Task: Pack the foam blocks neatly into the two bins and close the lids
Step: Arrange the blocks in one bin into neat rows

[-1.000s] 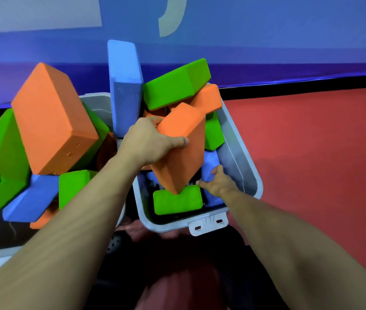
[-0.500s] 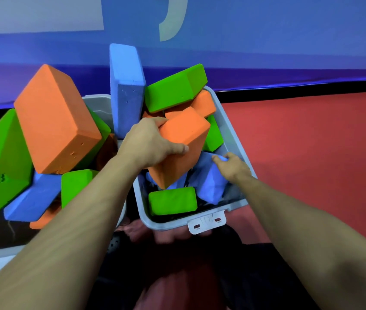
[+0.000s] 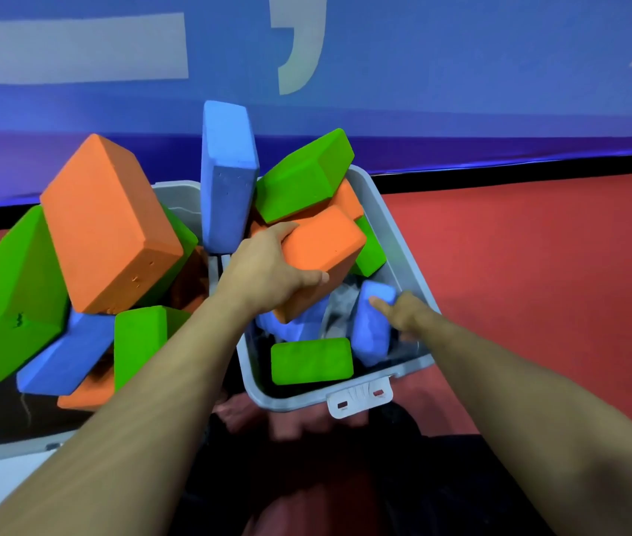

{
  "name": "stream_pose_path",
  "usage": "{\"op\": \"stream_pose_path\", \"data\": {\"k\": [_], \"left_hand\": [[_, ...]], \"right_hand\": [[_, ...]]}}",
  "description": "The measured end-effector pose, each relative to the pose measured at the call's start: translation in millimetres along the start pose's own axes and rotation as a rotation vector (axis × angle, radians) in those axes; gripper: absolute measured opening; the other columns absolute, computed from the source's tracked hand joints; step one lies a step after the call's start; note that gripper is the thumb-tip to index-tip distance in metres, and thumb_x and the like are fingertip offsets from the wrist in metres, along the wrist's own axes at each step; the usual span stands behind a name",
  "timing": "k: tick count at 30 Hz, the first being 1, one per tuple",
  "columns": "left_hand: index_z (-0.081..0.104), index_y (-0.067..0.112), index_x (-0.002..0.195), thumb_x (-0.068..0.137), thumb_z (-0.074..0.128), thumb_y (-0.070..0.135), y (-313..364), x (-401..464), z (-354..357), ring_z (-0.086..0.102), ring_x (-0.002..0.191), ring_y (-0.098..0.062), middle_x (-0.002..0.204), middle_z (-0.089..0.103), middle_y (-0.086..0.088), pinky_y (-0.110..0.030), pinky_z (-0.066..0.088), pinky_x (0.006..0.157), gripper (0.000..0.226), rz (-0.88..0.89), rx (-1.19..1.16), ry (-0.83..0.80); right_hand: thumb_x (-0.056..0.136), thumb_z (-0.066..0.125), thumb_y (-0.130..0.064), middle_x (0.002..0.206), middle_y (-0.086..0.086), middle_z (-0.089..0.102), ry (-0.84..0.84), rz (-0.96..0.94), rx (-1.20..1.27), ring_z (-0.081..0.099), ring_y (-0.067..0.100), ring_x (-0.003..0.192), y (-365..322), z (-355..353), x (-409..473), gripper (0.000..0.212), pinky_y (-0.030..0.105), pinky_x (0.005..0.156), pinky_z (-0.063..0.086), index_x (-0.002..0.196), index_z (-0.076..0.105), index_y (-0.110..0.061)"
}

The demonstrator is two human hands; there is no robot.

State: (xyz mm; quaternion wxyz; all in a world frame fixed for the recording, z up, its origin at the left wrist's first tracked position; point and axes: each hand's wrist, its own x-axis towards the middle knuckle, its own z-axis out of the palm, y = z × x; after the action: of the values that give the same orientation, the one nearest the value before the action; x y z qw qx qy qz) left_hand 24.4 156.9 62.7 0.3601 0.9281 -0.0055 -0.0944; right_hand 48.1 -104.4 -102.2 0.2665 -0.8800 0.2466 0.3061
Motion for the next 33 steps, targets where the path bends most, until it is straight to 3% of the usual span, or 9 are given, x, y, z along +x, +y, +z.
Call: {"op": "stream_pose_path", "data": {"k": [3, 6, 9, 11, 14, 17, 22, 28, 33], "left_hand": [[0.046, 0.027, 0.150, 0.071, 0.090, 0.042, -3, 4, 1, 0.057, 0.120, -0.022, 0.136, 0.060, 0.000, -0.030, 0.046, 0.093, 0.092, 0.026, -0.016, -0.037], [0.044, 0.025, 0.150, 0.071, 0.091, 0.039, -5, 8, 3, 0.057, 0.117, -0.023, 0.133, 0.057, 0.000, -0.034, 0.048, 0.096, 0.094, 0.026, -0.038, -0.084], [0.045, 0.025, 0.149, 0.070, 0.092, 0.037, -7, 12, 8, 0.057, 0.114, -0.021, 0.130, 0.055, 0.003, -0.040, 0.050, 0.099, 0.093, 0.043, -0.087, -0.114], [0.044, 0.024, 0.150, 0.071, 0.092, 0.037, -5, 14, 11, 0.056, 0.115, -0.021, 0.136, 0.055, 0.001, -0.038, 0.049, 0.100, 0.093, 0.072, -0.089, -0.114], [0.043, 0.024, 0.151, 0.070, 0.092, 0.039, -2, 15, 15, 0.054, 0.124, -0.022, 0.144, 0.053, -0.002, -0.032, 0.044, 0.100, 0.096, 0.114, -0.043, -0.114], [0.047, 0.024, 0.149, 0.067, 0.093, 0.038, 1, 9, 21, 0.054, 0.127, -0.021, 0.142, 0.056, -0.001, -0.032, 0.043, 0.104, 0.095, 0.200, 0.031, -0.168], [0.048, 0.023, 0.148, 0.068, 0.092, 0.040, -2, 7, 30, 0.052, 0.128, -0.020, 0.144, 0.056, 0.000, -0.036, 0.040, 0.110, 0.093, 0.298, 0.116, -0.185], [0.057, 0.028, 0.140, 0.074, 0.091, 0.026, -9, 4, 31, 0.056, 0.117, -0.005, 0.129, 0.060, 0.013, -0.016, 0.044, 0.097, 0.074, 0.216, -0.128, -0.288], [0.058, 0.030, 0.136, 0.076, 0.089, 0.037, -10, 13, 29, 0.058, 0.118, -0.007, 0.134, 0.061, 0.015, -0.026, 0.047, 0.101, 0.068, 0.182, -0.182, -0.191]], "right_hand": [[0.087, 0.067, -0.060, 0.134, 0.019, 0.061, -0.002, 0.022, -0.099, 0.064, 0.036, 0.115, 4, 14, 2, 0.090, 0.045, 0.096, 0.054, 0.149, 0.037, -0.002], [0.090, 0.069, -0.044, 0.139, 0.018, 0.058, 0.091, -0.064, -0.094, 0.059, 0.034, 0.123, -12, 1, -11, 0.074, 0.039, 0.099, 0.050, 0.145, 0.042, -0.002], [0.094, 0.062, -0.022, 0.119, 0.018, 0.061, 0.115, -0.149, 0.188, 0.065, 0.033, 0.096, -39, -35, -38, 0.040, 0.038, 0.075, 0.055, 0.131, 0.051, -0.009], [0.100, 0.058, -0.026, 0.116, 0.013, 0.055, -0.035, -0.096, 0.532, 0.064, 0.028, 0.089, -55, -59, -70, 0.029, 0.038, 0.067, 0.056, 0.126, 0.052, -0.017], [0.095, 0.056, -0.062, 0.135, 0.020, 0.045, -0.316, 0.029, 0.821, 0.063, 0.048, 0.111, -63, -78, -113, 0.063, 0.052, 0.073, 0.061, 0.143, 0.046, -0.023], [0.081, 0.060, -0.077, 0.138, 0.025, 0.044, -0.407, 0.045, 0.873, 0.065, 0.053, 0.107, -63, -73, -132, 0.087, 0.052, 0.068, 0.062, 0.147, 0.039, -0.023], [0.072, 0.073, -0.073, 0.134, 0.015, 0.055, -0.360, -0.002, 0.794, 0.072, 0.046, 0.092, -73, -61, -133, 0.087, 0.047, 0.071, 0.064, 0.138, 0.046, -0.023], [0.078, 0.082, -0.046, 0.119, 0.011, 0.065, -0.165, -0.094, 0.711, 0.071, 0.032, 0.097, -76, -73, -125, 0.062, 0.053, 0.076, 0.062, 0.129, 0.057, -0.021], [0.079, 0.082, -0.038, 0.122, 0.000, 0.061, 0.111, -0.229, 0.625, 0.068, 0.024, 0.098, -71, -100, -123, 0.064, 0.054, 0.074, 0.062, 0.136, 0.054, -0.027]]}}
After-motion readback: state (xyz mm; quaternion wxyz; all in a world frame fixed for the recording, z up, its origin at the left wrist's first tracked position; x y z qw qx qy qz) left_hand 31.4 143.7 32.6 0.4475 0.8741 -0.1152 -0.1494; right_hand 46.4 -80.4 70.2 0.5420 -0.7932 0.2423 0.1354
